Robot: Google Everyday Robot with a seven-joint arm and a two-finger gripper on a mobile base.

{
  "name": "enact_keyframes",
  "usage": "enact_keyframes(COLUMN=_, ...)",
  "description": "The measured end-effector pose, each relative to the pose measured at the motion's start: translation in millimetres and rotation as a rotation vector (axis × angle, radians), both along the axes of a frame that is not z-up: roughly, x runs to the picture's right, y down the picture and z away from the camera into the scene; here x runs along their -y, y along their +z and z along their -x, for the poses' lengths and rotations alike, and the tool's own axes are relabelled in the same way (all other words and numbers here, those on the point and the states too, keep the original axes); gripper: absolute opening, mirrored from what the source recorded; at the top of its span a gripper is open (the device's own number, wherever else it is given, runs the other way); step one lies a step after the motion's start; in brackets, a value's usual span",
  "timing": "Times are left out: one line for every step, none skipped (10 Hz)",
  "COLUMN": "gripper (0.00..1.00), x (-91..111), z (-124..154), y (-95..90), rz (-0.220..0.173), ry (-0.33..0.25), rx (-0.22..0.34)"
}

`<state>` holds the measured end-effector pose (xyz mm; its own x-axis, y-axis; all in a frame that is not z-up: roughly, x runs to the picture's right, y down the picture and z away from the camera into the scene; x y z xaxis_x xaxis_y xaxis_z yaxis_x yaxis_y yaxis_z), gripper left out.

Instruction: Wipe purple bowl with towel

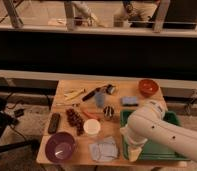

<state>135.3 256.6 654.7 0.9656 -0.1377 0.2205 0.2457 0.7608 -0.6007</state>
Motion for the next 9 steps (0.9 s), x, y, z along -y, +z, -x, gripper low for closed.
enact_keyframes(gripper=0.80, x=-8, z=8, y=0.9, rz=0.017, ry=-0.018, rx=0.014)
enact_keyframes(gripper=0.80, x=-19, z=21, y=2.4, rz=0.037, ry=-0.033, rx=0.029)
enact_keyframes(gripper=0.80, x=-30, z=42, y=5.1, rz=0.058, ry=-0.053, rx=0.047)
enact_keyframes(gripper=0.80, x=-39, z=58, y=8.6, rz=0.073, ry=-0.069, rx=0.063)
enact_keyframes(gripper=0.80, x=-50, z=82, y=15.7, rz=0.087, ry=-0.089, rx=0.097)
enact_keyframes(gripper=0.80, x=-54, z=91, y=21.1, rz=0.086, ry=-0.099, rx=0.113)
enact_keyframes(gripper=0.80, x=-55, z=96, y=25.0, rz=0.084, ry=-0.104, rx=0.127)
enact_keyframes(gripper=0.80, x=-55, z=98, y=31.9, rz=0.074, ry=-0.111, rx=0.137)
enact_keyframes(gripper=0.80, x=-51, z=97, y=41.2, rz=0.060, ry=-0.115, rx=0.143)
